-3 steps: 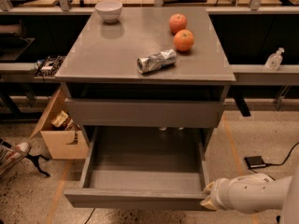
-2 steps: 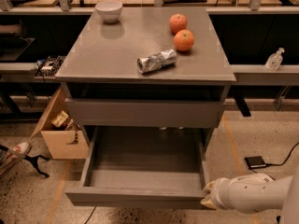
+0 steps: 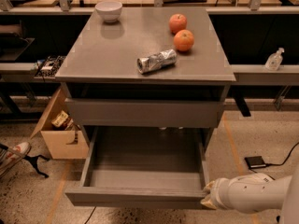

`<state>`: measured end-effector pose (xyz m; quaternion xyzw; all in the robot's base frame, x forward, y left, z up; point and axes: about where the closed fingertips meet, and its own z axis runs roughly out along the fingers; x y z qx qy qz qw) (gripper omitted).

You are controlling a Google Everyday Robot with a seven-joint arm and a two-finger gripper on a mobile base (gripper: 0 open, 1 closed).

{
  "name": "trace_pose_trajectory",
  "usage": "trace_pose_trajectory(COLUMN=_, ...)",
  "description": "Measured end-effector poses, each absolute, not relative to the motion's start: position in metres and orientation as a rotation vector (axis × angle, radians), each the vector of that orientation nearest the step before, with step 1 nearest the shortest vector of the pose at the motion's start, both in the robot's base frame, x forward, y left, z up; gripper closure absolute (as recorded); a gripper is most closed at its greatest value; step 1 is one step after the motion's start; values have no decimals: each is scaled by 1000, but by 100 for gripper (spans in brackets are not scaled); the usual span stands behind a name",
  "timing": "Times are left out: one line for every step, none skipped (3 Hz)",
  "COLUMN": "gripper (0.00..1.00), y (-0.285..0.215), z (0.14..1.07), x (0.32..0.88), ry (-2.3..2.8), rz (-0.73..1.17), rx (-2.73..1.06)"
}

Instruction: Open middle drawer

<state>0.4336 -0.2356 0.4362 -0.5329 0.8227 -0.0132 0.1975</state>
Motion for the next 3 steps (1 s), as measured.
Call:
trace_pose_trajectory(gripper=17, y=-233, z=438, x=436, ry=2299, rz=-22, rx=-1494)
trace_pose_trajectory(gripper=0, y=-241, z=454, x=439, ry=2300, rz=-36, rx=-1469)
trace_pose_trajectory(gripper=0, y=-265, z=484, x=446, ry=2303, rz=-70, rx=-1419)
